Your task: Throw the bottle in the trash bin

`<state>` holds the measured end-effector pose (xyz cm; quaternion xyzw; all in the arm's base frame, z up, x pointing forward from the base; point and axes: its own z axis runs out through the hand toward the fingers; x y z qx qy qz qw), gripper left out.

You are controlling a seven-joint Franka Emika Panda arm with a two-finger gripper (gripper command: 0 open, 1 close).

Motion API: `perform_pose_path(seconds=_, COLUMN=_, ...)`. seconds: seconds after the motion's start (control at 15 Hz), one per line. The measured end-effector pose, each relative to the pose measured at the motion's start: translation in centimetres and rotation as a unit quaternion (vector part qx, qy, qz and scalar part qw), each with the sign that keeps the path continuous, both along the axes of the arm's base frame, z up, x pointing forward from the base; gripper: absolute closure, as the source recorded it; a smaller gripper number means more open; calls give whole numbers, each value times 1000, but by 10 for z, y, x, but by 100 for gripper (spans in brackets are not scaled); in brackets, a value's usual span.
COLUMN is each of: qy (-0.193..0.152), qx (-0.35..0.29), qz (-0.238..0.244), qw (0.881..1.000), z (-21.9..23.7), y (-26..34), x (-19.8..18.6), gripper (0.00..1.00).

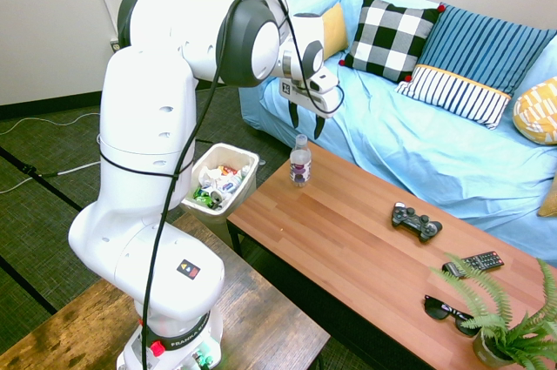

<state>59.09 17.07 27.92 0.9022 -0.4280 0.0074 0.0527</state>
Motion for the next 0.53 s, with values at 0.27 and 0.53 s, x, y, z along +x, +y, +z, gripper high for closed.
perform_pose_path(seconds=0.27, qy=15, qx=-5, qz=-2, qw=1000, z=-12, y=4, x=-16, gripper=0)
perform_pose_path(seconds=0.53, qy=21, qx=-7, qz=-2, qw=1000, z=-19, y=2, x=-23, gripper=100)
